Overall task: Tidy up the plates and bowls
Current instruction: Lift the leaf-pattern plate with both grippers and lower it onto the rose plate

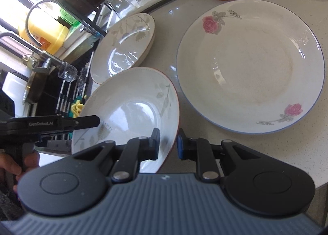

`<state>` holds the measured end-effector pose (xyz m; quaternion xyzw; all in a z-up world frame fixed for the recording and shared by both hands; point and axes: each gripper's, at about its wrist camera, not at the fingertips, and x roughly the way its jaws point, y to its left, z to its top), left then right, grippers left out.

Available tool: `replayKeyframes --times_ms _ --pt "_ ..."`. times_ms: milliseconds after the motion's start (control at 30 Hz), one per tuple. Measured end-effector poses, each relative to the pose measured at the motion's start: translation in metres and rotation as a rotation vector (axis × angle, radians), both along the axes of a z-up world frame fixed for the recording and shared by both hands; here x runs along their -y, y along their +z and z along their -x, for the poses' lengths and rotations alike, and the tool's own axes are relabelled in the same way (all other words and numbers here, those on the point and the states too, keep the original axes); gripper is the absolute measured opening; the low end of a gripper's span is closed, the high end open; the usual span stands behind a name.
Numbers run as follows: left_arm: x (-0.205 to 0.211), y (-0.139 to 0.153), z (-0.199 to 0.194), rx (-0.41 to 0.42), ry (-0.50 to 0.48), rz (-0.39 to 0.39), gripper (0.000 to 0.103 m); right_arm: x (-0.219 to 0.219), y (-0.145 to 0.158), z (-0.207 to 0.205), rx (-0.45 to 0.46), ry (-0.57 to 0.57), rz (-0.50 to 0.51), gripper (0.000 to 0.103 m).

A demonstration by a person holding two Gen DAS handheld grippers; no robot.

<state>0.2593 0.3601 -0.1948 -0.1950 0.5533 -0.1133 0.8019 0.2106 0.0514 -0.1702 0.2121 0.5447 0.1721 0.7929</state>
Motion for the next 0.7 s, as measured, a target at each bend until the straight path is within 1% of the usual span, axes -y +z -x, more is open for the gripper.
replayKeyframes --times_ms 267,367,467,567,700 --pt "0.001 0.032 -0.018 0.048 -0.045 -0.002 0.019 0.005 0.016 0.000 0.042 -0.008 -0.067 0.021" --pt "0.006 0.043 -0.025 0.075 -0.080 -0.003 0.019 0.012 0.018 -0.003 0.053 -0.028 -0.089 0.021" --pt "0.010 0.048 -0.031 0.077 -0.090 0.021 0.019 0.021 0.020 -0.006 0.069 -0.036 -0.106 0.021" --pt "0.021 0.052 -0.034 0.082 -0.096 0.021 0.019 0.032 0.021 -0.010 0.079 -0.047 -0.122 0.021" --pt "0.040 0.052 -0.037 0.071 -0.091 0.022 0.020 0.044 0.022 -0.016 0.092 -0.049 -0.092 0.021"
